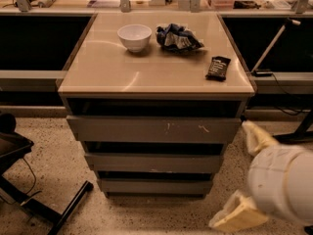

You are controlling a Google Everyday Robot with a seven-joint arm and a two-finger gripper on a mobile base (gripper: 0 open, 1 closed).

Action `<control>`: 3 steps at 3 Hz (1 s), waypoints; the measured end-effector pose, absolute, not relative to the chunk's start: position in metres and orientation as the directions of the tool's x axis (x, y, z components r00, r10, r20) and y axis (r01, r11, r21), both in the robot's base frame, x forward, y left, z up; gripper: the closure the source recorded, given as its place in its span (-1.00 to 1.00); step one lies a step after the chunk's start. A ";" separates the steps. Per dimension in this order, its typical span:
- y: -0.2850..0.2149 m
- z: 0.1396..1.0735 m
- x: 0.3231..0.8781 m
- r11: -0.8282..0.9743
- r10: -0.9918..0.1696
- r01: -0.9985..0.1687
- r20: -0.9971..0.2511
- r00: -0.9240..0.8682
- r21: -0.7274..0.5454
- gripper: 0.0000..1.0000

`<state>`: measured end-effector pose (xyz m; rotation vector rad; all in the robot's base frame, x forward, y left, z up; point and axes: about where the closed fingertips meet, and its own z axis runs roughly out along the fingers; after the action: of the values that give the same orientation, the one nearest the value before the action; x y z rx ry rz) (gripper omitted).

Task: Open bottom drawer

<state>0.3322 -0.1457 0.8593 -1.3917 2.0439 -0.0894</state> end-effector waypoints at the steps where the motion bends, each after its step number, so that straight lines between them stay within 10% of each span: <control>1: -0.135 0.822 0.330 0.438 -0.850 -0.815 -0.471 -0.237 -0.380 -1.00; 3: -0.116 0.741 0.336 0.421 -0.851 -0.859 -0.455 -0.263 -0.292 -1.00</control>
Offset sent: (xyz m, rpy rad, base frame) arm 0.0008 0.0126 -0.0461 0.0118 0.0314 -0.0249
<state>0.3360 -0.1156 0.7412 -1.4407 2.1286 0.0189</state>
